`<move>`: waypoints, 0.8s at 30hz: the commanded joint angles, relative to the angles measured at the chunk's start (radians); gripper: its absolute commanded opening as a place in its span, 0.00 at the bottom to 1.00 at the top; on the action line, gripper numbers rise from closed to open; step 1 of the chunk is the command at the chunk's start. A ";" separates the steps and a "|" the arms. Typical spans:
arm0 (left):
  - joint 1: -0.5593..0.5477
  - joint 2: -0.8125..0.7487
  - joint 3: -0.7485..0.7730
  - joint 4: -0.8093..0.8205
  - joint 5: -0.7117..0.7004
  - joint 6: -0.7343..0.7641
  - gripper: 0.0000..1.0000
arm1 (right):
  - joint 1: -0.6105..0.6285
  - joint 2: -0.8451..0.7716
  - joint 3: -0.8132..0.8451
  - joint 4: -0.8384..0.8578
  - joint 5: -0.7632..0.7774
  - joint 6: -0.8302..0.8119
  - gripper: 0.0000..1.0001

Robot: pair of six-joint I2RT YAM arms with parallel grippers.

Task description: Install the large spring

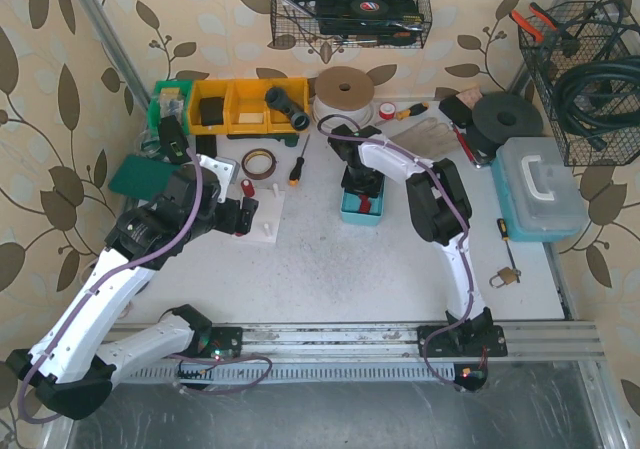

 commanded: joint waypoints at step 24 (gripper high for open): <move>-0.008 0.018 0.044 0.007 -0.083 -0.106 0.98 | -0.004 -0.198 -0.071 0.100 0.013 -0.078 0.10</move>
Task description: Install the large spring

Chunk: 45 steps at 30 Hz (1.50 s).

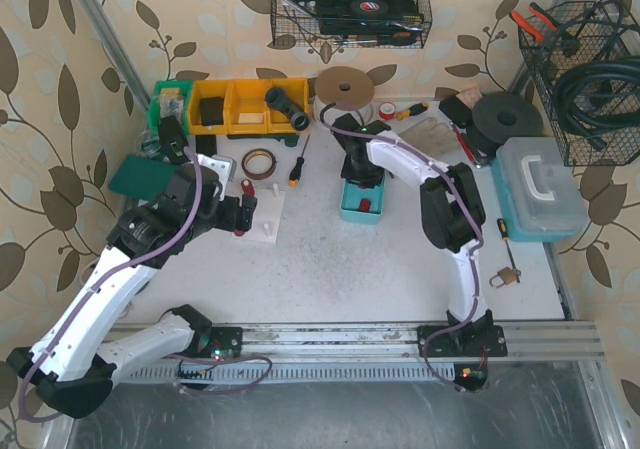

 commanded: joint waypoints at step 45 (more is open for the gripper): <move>-0.009 0.192 0.045 0.286 0.485 -0.228 0.56 | 0.310 -1.079 -1.166 1.189 -0.232 -0.759 0.01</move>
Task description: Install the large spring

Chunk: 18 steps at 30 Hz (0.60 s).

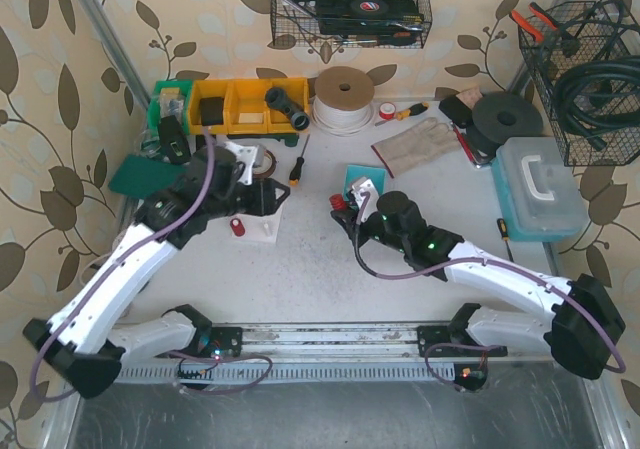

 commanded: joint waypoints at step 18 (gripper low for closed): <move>-0.024 0.369 0.054 0.256 0.398 -0.055 0.72 | 0.040 0.055 -0.089 0.294 -0.072 -0.205 0.01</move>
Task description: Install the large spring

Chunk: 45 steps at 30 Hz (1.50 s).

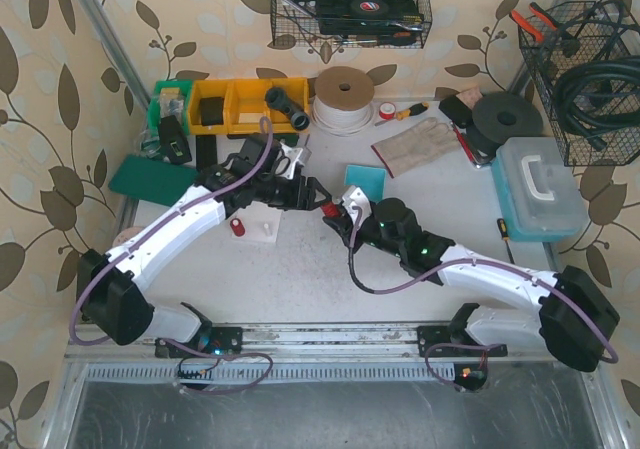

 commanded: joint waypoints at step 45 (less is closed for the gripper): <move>-0.034 0.071 0.013 0.054 0.108 -0.047 0.12 | 0.028 0.068 -0.016 0.115 0.033 -0.025 0.03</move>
